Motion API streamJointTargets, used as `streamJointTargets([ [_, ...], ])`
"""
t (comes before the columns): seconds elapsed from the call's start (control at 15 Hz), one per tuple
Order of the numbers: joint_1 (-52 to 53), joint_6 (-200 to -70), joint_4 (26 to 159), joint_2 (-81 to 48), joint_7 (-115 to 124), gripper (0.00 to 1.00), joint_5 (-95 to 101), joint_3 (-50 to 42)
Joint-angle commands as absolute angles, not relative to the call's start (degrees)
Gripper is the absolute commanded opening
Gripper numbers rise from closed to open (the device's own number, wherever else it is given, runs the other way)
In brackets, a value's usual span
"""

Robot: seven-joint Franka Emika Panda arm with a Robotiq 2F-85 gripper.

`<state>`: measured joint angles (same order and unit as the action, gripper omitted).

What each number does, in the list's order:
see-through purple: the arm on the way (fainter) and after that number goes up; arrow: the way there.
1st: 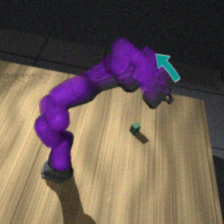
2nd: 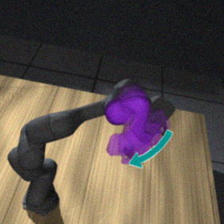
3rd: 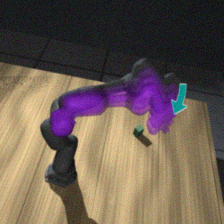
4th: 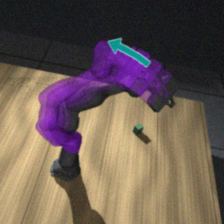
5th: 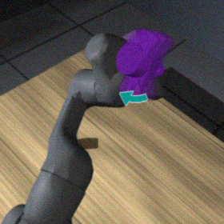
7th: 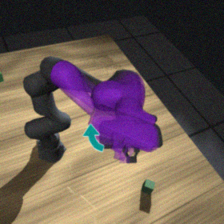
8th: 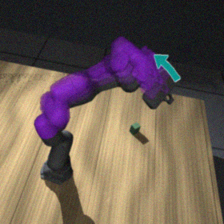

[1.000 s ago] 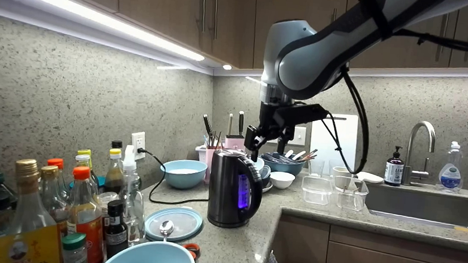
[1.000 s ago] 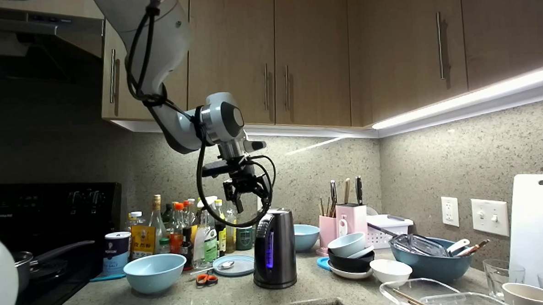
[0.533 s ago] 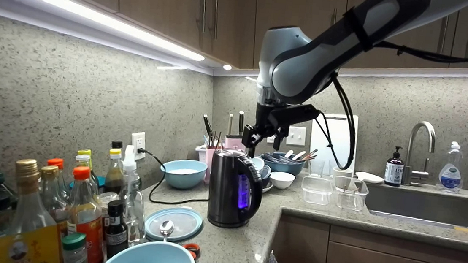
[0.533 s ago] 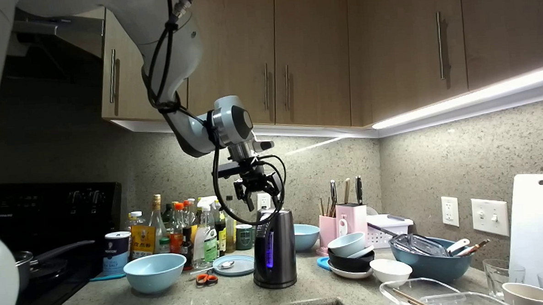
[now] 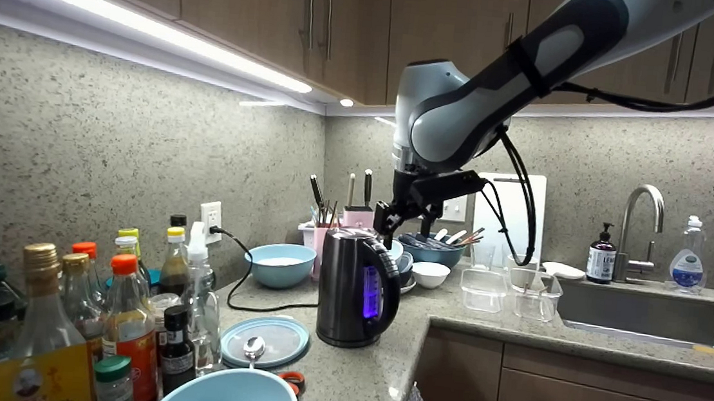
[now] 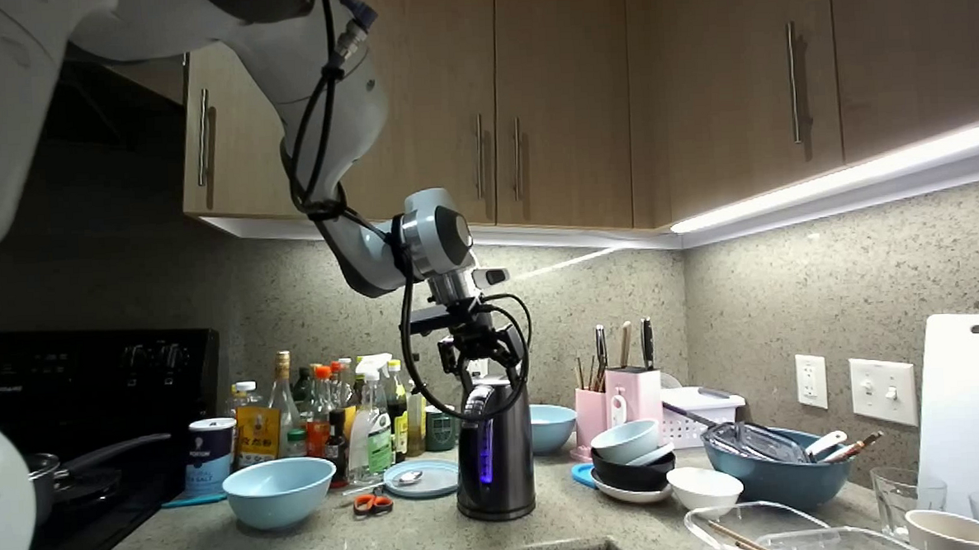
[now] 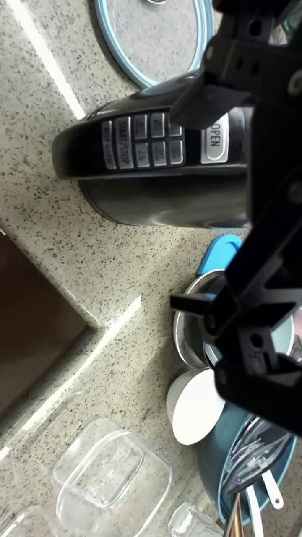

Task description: Open the kittle

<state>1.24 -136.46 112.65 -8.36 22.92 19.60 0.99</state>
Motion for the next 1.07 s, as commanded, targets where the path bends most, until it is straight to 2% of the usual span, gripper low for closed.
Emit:
streamJointTargets([
  [0.0, 2.72, -136.61, 109.45, -10.20, 23.76, 1.00, 20.90, -0.36],
  [1.0, 5.08, -130.32, 107.58, -11.05, 23.53, 1.00, 20.91, -1.33],
])
